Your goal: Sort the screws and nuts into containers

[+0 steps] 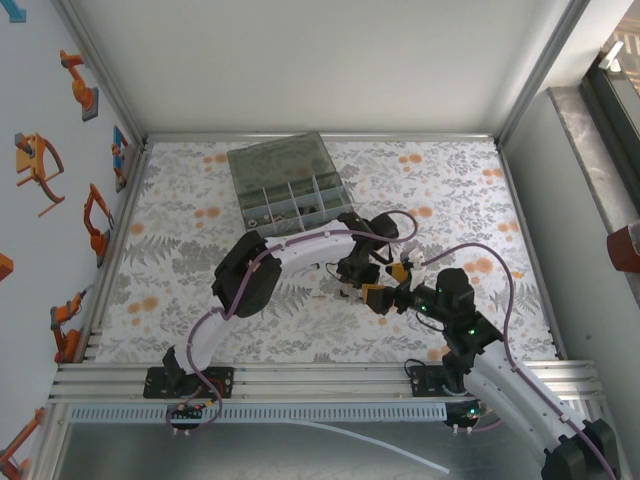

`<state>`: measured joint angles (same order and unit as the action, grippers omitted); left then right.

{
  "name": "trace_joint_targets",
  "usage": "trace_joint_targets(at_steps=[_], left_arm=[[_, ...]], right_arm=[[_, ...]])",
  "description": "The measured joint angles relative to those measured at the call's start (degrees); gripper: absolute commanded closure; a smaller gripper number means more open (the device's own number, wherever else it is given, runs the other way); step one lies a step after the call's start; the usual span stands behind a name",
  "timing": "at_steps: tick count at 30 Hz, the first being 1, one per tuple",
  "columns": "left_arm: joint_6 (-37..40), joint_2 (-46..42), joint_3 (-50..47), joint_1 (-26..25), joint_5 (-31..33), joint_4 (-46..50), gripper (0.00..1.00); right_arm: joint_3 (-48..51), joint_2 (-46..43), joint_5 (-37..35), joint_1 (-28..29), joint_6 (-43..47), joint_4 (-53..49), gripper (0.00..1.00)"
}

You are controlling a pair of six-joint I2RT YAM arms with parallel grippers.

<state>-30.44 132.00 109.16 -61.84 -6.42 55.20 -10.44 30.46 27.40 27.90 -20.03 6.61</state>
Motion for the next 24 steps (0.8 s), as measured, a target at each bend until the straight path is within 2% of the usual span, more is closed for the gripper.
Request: trace_joint_targets(at_steps=[13, 24], left_arm=[[-0.22, 0.39, 0.70, -0.50, 5.38, 0.52, 0.68], [-0.20, 0.76, 1.40, -0.44, 5.31, 0.28, 0.68]], right_arm=[[0.00, 0.28, 0.00, 0.00, 0.13, 0.02, 0.00], [0.00, 0.39, 0.00, 0.00, 0.13, 0.04, 0.00]])
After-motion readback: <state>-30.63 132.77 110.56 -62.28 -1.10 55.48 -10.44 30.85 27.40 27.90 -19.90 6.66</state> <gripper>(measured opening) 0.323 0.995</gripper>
